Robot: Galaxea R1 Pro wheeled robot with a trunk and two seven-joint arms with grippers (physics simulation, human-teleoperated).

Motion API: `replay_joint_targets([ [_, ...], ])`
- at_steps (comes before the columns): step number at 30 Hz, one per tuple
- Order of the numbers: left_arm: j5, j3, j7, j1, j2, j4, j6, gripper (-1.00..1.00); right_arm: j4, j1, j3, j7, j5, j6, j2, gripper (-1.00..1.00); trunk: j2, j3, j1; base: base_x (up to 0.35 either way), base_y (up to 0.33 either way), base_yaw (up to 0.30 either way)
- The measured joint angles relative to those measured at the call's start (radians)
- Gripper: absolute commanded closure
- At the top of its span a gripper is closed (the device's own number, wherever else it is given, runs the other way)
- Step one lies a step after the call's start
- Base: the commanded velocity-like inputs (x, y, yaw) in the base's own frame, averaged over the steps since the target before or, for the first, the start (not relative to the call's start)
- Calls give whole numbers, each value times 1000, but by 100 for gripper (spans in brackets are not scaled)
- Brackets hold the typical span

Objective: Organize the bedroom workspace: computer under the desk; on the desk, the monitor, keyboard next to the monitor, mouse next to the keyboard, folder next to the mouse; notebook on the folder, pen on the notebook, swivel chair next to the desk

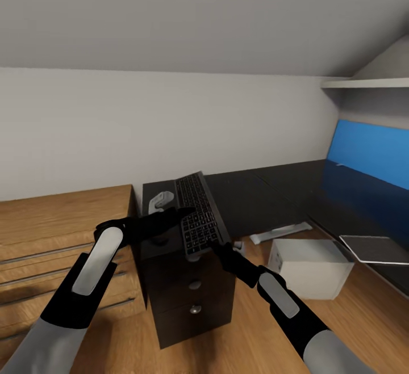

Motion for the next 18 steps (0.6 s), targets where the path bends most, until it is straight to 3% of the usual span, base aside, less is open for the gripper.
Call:
replay_joint_targets([
  [8, -1, 0, 0, 0, 0, 0, 0, -100, 0, 8, -5, 0, -55, 33, -4, 100, 0, -5, 0, 0, 0, 75],
  [18, 0, 0, 0, 0, 0, 1, 0, -100, -1, 17, -8, 1, -61, 37, -14, 100, 0, -5, 0, 0, 0, 1],
])
